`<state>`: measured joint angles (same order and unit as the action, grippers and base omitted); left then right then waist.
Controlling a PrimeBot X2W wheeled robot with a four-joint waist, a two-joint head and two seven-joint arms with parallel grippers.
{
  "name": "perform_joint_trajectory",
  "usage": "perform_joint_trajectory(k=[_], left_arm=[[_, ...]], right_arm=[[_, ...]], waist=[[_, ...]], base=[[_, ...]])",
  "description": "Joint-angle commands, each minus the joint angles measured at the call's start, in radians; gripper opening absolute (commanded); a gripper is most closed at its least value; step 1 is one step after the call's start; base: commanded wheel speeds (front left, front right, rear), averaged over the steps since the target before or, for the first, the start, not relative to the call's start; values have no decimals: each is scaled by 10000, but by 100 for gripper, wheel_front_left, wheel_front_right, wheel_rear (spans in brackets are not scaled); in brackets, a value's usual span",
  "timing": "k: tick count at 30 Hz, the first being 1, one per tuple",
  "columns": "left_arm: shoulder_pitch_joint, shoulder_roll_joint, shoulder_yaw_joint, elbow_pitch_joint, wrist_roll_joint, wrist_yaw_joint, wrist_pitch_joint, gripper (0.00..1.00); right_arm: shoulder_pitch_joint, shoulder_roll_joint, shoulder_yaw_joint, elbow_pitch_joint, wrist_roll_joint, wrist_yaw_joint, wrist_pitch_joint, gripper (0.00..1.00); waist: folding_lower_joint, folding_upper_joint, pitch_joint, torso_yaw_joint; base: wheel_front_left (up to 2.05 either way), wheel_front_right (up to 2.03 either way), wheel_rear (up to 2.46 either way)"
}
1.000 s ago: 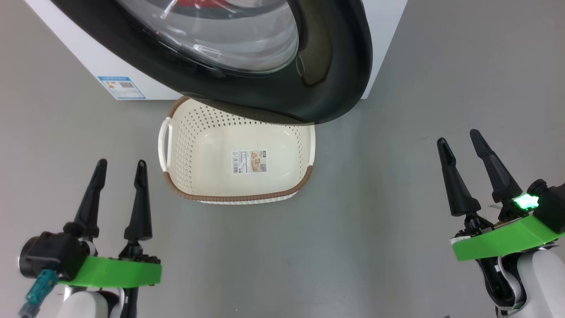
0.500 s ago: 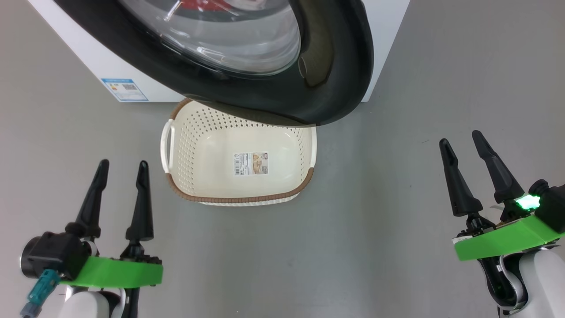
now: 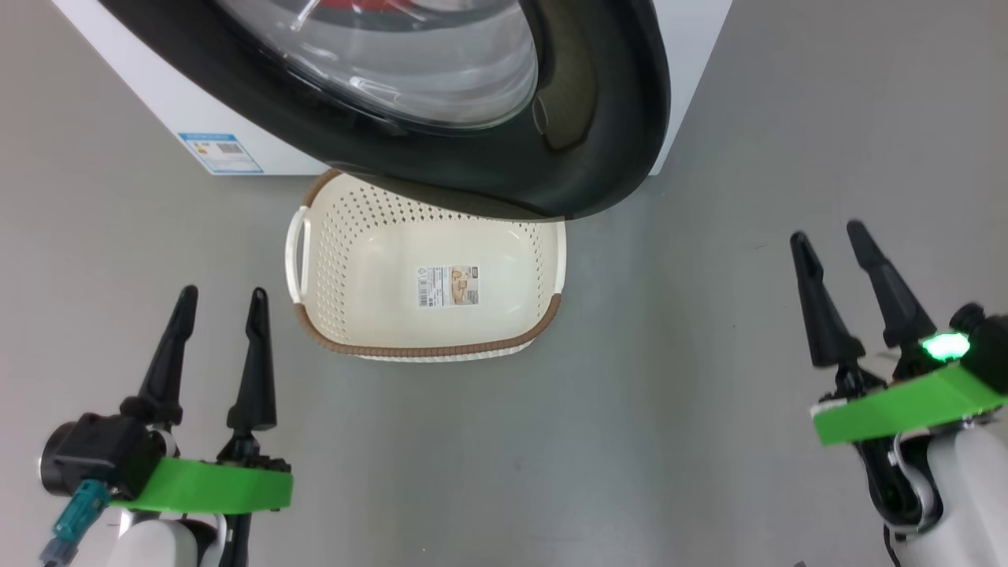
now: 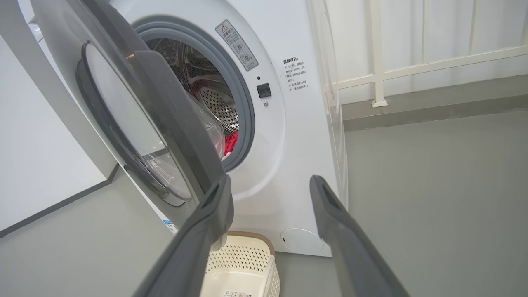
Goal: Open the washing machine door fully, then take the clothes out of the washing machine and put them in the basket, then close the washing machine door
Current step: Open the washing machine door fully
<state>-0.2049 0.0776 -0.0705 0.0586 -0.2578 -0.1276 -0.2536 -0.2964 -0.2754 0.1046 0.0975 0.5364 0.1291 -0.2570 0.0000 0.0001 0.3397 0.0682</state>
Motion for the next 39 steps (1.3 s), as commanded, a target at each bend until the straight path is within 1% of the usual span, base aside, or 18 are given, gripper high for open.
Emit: perform_joint_trajectory(k=[1, 3, 8, 13, 16, 19, 20, 28, 31, 39], left_arm=[[-136, 219, 295, -213, 35, -31, -82, 100], [-169, 221, 298, -213, 22, -31, -82, 100], [-264, 220, 296, -207, 0, -31, -82, 100], [-306, 205, 314, -185, -30, -31, -82, 100], [-331, 188, 325, -168, -44, -31, -82, 100], [-378, 172, 321, -167, -53, -31, -82, 100], [-378, 172, 321, -167, -53, -31, -82, 100], [-501, 123, 286, -172, -68, -31, -82, 100], [-561, 115, 276, -147, -88, -31, -82, 100], [-728, 54, 197, -117, -119, -31, -82, 100]], right_arm=[[-243, -8, 192, -175, 132, 16, -47, 23], [-524, 0, 213, -23, 277, 16, -47, 0], [-1338, -55, 14, 499, 945, 16, -47, 0], [-2177, -348, -346, 1154, 1918, 16, -47, 0], [-2751, -579, -327, 1547, 2769, 16, 94, 0], [-3332, -808, -182, 1848, 3601, 16, 488, 0], [-3332, -808, -182, 1848, 3601, 16, 488, 0], [-4856, -1079, 65, 2804, 5920, 16, 1781, 0], [-5371, -1235, 167, 3402, 6549, 16, 2322, 0], [-6709, -1214, 290, 4733, 8328, 16, 4123, 0]], waist=[[0, -1, 52, 18], [0, -1, 102, 36], [0, -1, 220, 153], [0, -1, 314, 315], [0, -1, 364, 386], [0, -1, 437, 437], [0, -1, 437, 437], [0, -1, 706, 598], [0, -1, 811, 666], [0, -1, 1043, 861]], base=[[0, 0, 0], [0, 0, 0], [0, 0, 0], [0, 0, 0], [0, 0, 0], [0, 0, 0], [0, 0, 0], [0, 0, 0], [0, 0, 0], [0, 0, 0]])
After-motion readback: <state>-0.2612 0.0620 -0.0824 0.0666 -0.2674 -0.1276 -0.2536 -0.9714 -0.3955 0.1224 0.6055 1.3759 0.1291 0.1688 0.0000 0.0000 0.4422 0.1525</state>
